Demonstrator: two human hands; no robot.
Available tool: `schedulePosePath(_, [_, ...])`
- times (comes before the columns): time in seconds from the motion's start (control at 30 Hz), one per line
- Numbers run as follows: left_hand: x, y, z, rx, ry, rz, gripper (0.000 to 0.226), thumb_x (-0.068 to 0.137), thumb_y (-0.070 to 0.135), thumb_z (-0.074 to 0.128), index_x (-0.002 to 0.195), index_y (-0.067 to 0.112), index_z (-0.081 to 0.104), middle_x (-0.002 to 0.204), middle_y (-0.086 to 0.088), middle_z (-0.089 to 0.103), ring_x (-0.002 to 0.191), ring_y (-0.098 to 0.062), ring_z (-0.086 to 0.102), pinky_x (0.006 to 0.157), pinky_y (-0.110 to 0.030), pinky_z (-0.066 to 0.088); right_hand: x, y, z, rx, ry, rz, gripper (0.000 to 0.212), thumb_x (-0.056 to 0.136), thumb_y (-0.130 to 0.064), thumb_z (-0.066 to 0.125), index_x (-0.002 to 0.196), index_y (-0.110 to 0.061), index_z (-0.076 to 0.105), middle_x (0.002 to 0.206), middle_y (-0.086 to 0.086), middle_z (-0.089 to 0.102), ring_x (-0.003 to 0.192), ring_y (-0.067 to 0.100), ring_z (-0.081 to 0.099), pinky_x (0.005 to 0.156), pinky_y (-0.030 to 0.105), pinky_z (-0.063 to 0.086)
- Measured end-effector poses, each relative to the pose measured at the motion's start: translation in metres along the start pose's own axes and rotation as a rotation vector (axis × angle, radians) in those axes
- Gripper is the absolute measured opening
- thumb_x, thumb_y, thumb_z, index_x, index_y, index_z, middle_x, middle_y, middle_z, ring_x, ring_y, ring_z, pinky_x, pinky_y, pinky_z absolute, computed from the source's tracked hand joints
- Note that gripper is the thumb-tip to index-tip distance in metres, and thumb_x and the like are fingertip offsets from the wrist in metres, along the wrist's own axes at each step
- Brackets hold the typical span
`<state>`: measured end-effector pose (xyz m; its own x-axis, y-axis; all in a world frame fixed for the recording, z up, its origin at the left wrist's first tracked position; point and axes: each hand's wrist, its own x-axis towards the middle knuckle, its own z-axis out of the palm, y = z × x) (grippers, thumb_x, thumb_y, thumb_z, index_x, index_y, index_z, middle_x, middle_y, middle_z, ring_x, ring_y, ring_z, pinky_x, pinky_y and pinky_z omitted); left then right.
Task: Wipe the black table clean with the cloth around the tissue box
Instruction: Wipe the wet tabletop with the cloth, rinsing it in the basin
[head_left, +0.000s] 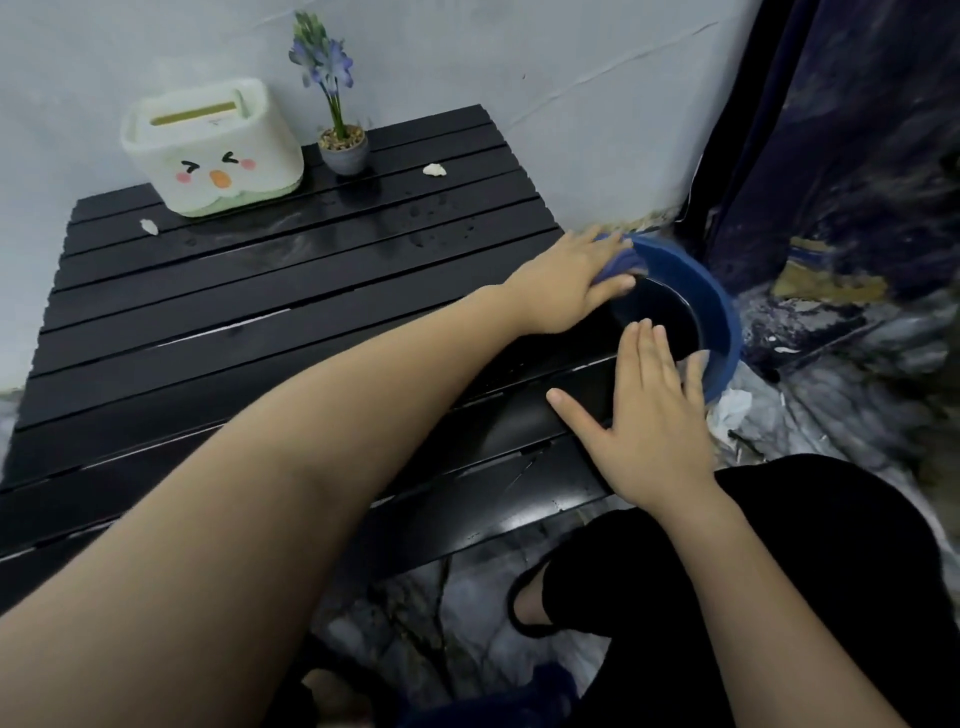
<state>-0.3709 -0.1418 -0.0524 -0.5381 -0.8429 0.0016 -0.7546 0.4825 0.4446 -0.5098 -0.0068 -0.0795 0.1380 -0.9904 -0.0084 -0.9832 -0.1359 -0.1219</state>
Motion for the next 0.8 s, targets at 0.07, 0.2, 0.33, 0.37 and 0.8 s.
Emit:
schedulePosePath(0.07, [-0.016,-0.002,-0.010,-0.211,0.094,-0.051,0.049,0.102,0.035,0.045,0.143,0.009,0.042,0.139,-0.015,0.052,0.132,-0.029,0.046,0.110,-0.031,0.031,0.000,0.002,-0.001,0.040,-0.002,-0.001,0.110,0.087,-0.085,0.015,0.159,-0.002,0.006,0.168,0.015,0.007,0.156,0.024,0.001,0.123,0.050,-0.007])
schedulePosePath(0.2, [-0.089,-0.031,-0.039,-0.276,0.168,-0.120,0.055,0.102,0.037,0.044,0.152,0.015,0.032,0.159,-0.003,0.033,0.151,-0.020,0.016,0.121,-0.026,0.012,-0.004,0.005,-0.008,0.127,0.002,-0.005,0.108,0.088,-0.083,0.025,0.159,-0.005,0.006,0.169,0.012,0.005,0.156,0.021,-0.002,0.124,0.053,-0.006])
schedulePosePath(0.33, [-0.219,-0.065,-0.058,-0.042,0.082,-0.139,0.062,0.100,0.043,0.041,0.155,0.021,0.023,0.164,0.008,0.018,0.153,-0.012,0.004,0.125,-0.039,0.009,-0.019,0.019,-0.013,0.163,0.001,0.019,0.112,0.085,-0.087,0.024,0.160,-0.007,0.004,0.169,0.010,0.002,0.156,0.019,-0.005,0.124,0.052,-0.008])
schedulePosePath(0.37, [-0.252,-0.070,-0.059,-0.015,0.058,-0.159,0.062,0.100,0.044,0.040,0.155,0.024,0.021,0.164,0.011,0.016,0.152,-0.010,0.003,0.125,-0.040,0.009,-0.023,0.023,-0.013,0.171,-0.007,0.040,0.113,0.084,-0.089,0.022,0.160,-0.008,0.004,0.169,0.010,0.002,0.156,0.018,-0.005,0.124,0.051,-0.009])
schedulePosePath(0.8, [-0.268,-0.043,-0.007,0.310,-0.065,-0.091,0.069,0.102,0.054,0.013,0.157,0.014,0.000,0.166,-0.005,-0.003,0.153,-0.018,-0.007,0.125,-0.041,0.004,-0.035,0.030,-0.004,0.267,-0.030,0.074,0.101,0.089,-0.078,0.030,0.157,-0.004,0.017,0.165,0.017,0.021,0.155,0.025,0.006,0.124,0.054,0.004])
